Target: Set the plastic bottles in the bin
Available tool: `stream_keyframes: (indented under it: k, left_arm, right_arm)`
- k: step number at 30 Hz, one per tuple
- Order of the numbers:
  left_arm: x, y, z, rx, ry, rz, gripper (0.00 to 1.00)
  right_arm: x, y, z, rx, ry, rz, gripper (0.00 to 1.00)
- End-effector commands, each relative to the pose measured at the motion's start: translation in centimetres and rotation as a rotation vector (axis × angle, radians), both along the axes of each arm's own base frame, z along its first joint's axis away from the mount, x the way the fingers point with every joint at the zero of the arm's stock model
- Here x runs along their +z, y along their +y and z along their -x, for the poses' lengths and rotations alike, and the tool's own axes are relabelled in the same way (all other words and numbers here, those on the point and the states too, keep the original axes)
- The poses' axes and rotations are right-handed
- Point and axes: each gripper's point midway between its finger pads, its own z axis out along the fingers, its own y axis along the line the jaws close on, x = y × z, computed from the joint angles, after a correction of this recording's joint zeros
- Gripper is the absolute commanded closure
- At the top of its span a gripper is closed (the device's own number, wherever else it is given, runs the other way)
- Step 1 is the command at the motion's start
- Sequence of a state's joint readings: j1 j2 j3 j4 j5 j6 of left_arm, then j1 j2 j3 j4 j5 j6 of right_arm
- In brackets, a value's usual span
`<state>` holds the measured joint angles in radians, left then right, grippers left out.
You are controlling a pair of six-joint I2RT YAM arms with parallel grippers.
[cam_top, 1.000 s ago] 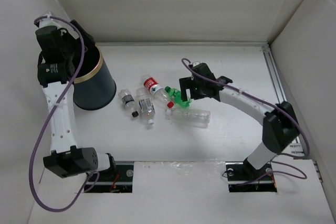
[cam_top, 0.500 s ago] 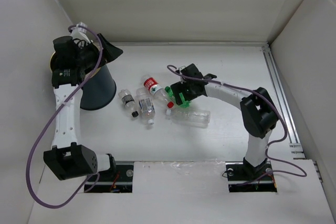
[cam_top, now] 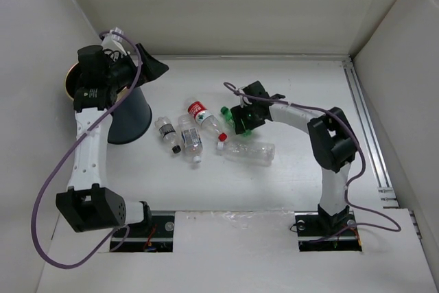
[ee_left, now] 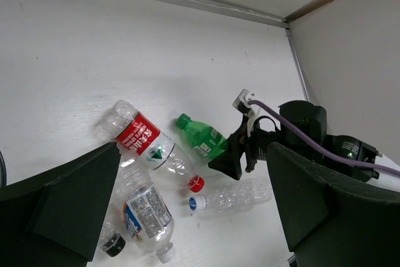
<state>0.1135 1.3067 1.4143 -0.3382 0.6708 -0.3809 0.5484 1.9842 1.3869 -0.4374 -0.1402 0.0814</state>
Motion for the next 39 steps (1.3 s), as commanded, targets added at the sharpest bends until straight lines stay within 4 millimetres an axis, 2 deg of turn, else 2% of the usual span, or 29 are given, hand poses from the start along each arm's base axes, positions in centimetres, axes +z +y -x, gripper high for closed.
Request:
stream_keyframes:
  k: [1,2,3,4,5,6,8,9,10,11,12,13,14,15,16,17,18,20,22,28,29,31,32,33,34,35,36,37,39]
  left_arm:
    - [0.7,-1.7,-1.1,-0.047,-0.043,0.001,0.00]
    - [0.1,-2.6,-1.7,-0.057,-0.013,-0.016,0.00]
    - [0.0,-5.5,-1.8,-0.101,-0.012,-0.032,0.00]
    - [-0.2,-7.2,-1.9,-0.134,-0.002,-0.038,0.00]
    - [-1.3,-9.0,-2.5,-0.159,0.031,-0.038,0.00]
    - [-0.3,-12.0,-2.2,-0.200,0.011,-0.028,0.00]
    - [-0.2,-14.8,-2.1,-0.251,0.012,-0.003,0.00]
    - [-0.2,-16.0,-2.9,-0.259,0.000,0.010,0.00]
    - [-0.2,-18.2,-2.1,-0.305,0.010,0.038,0.00]
    - [-0.6,-19.6,-2.2,-0.337,0.014,0.056,0.00]
    - [0.3,-20.9,-1.6,-0.374,-0.012,0.081,0.00]
    - [0.7,-23.3,-0.9,-0.450,-0.044,0.113,0.00]
    - [1.0,-24.6,-0.4,-0.491,-0.061,0.133,0.00]
    - [1.7,-25.7,0.0,-0.525,-0.080,0.154,0.00]
    - [1.9,-26.6,-0.2,-0.540,-0.100,0.160,0.00]
    - [1.8,-27.8,0.5,-0.575,-0.096,0.163,0.00]
    - [1.5,-28.1,0.3,-0.571,-0.083,0.178,0.00]
    - [2.3,-29.3,0.8,-0.631,-0.108,0.219,0.00]
    - [2.2,-29.6,0.7,-0.636,-0.101,0.242,0.00]
    - [2.0,-29.6,0.4,-0.625,-0.105,0.240,0.00]
    - [2.0,-29.6,0.4,-0.625,-0.105,0.240,0.03]
    - [2.0,-29.6,0.8,-0.644,-0.103,0.242,0.18]
    - [2.0,-29.6,0.8,-0.644,-0.103,0.242,0.59]
    - [2.0,-29.6,0.8,-0.644,-0.103,0.242,0.75]
    - [2.2,-29.6,1.0,-0.653,-0.100,0.243,0.80]
    - [2.4,-29.6,1.2,-0.662,-0.094,0.243,0.80]
    - [2.4,-29.6,1.2,-0.662,-0.094,0.243,0.88]
    - [2.4,-29.7,1.4,-0.675,-0.093,0.245,0.96]
    - [2.4,-29.7,1.4,-0.675,-0.093,0.245,1.00]
  right_arm:
    - [2.3,-1.0,-2.1,-0.093,-0.049,-0.086,0.96]
    - [3.5,-1.5,-2.3,-0.120,-0.065,-0.106,0.98]
    - [4.3,-2.2,-2.9,-0.162,-0.080,-0.112,0.98]
    - [5.2,-3.3,-3.6,-0.234,-0.084,-0.136,1.00]
    - [7.0,-3.9,-4.0,-0.271,-0.112,-0.171,1.00]
    - [8.1,-4.6,-4.4,-0.314,-0.126,-0.190,1.00]
    - [9.9,-6.4,-5.0,-0.425,-0.133,-0.252,1.00]
    - [12.3,-6.6,-4.8,-0.433,-0.166,-0.308,1.00]
    - [13.4,-6.9,-4.7,-0.441,-0.180,-0.342,1.00]
    - [15.5,-7.0,-4.2,-0.433,-0.206,-0.412,1.00]
    - [16.6,-6.5,-3.6,-0.401,-0.217,-0.450,1.00]
    - [17.7,-6.5,-3.3,-0.373,-0.231,-0.494,1.00]
    - [19.1,-5.0,-1.8,-0.284,-0.207,-0.578,1.00]
    - [20.2,-4.9,-1.4,-0.255,-0.226,-0.632,1.00]
    - [22.2,-4.9,-0.5,-0.213,-0.260,-0.675,1.00]
    - [23.3,-4.5,0.1,-0.174,-0.268,-0.703,1.00]
    - [24.3,-3.3,1.6,-0.076,-0.263,-0.736,1.00]
    - [25.4,-2.2,3.3,0.013,-0.270,-0.760,1.00]
    - [25.7,-1.2,4.4,0.062,-0.272,-0.770,1.00]
    - [27.1,-0.6,5.8,0.110,-0.279,-0.827,1.00]
    - [27.2,-0.3,6.0,0.122,-0.285,-0.832,1.00]
    - [27.1,-0.6,5.3,0.081,-0.298,-0.821,1.00]
    - [27.1,-0.7,5.1,0.057,-0.299,-0.819,1.00]
    - [27.3,-0.8,4.7,0.045,-0.317,-0.816,1.00]
    - [27.4,-1.1,4.0,0.018,-0.319,-0.816,1.00]
    - [27.6,-1.7,3.5,-0.009,-0.331,-0.821,1.00]
    - [28.3,-1.6,3.3,-0.002,-0.349,-0.828,1.00]
    - [28.0,-2.0,2.8,-0.026,-0.339,-0.829,1.00]
    - [28.8,-2.2,2.8,-0.015,-0.346,-0.847,1.00]
